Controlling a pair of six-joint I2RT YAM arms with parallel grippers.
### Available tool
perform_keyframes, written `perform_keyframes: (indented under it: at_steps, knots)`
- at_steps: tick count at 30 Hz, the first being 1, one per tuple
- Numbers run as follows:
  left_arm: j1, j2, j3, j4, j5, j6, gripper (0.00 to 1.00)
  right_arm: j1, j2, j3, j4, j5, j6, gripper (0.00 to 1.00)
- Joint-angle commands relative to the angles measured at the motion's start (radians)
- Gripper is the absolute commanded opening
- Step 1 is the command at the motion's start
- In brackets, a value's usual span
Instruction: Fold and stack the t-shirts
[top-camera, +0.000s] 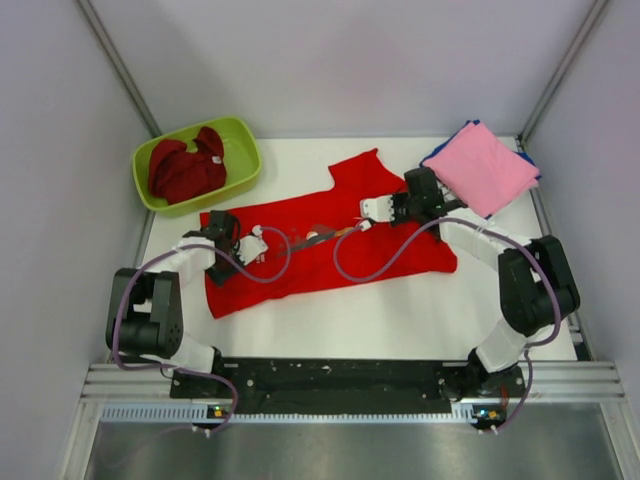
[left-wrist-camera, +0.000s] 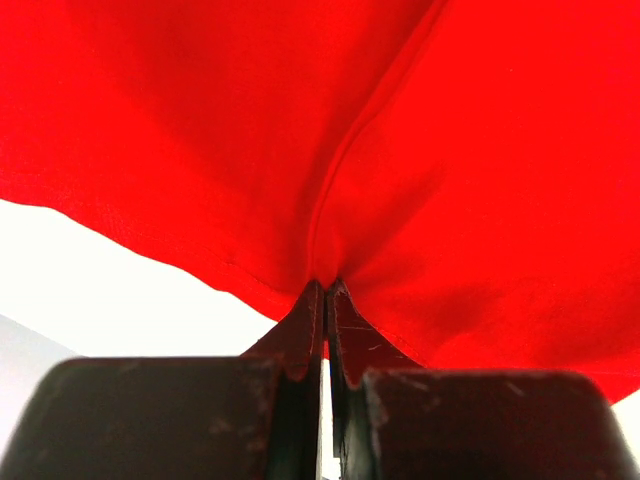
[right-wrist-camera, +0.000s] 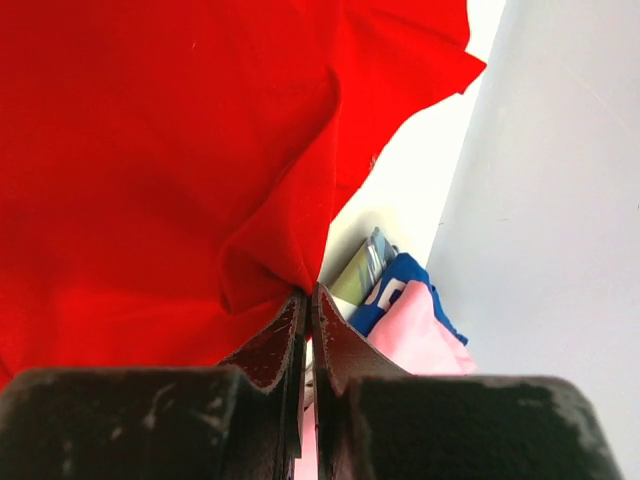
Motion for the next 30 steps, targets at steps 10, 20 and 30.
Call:
perform_keyframes:
  at_steps: [10,20,30]
  knots:
    - [0.013,-0.069,-0.034,0.029,-0.036,-0.025,0.00,0.012,0.050,0.030,0.207,0.067,-0.137,0.00]
    - [0.013,-0.057,-0.044,0.046,-0.057,-0.032,0.00,0.026,0.094,0.024,0.272,0.061,-0.196,0.00]
    - [0.013,-0.143,-0.005,0.043,-0.087,-0.073,0.00,0.023,0.163,-0.012,0.355,0.061,-0.084,0.00]
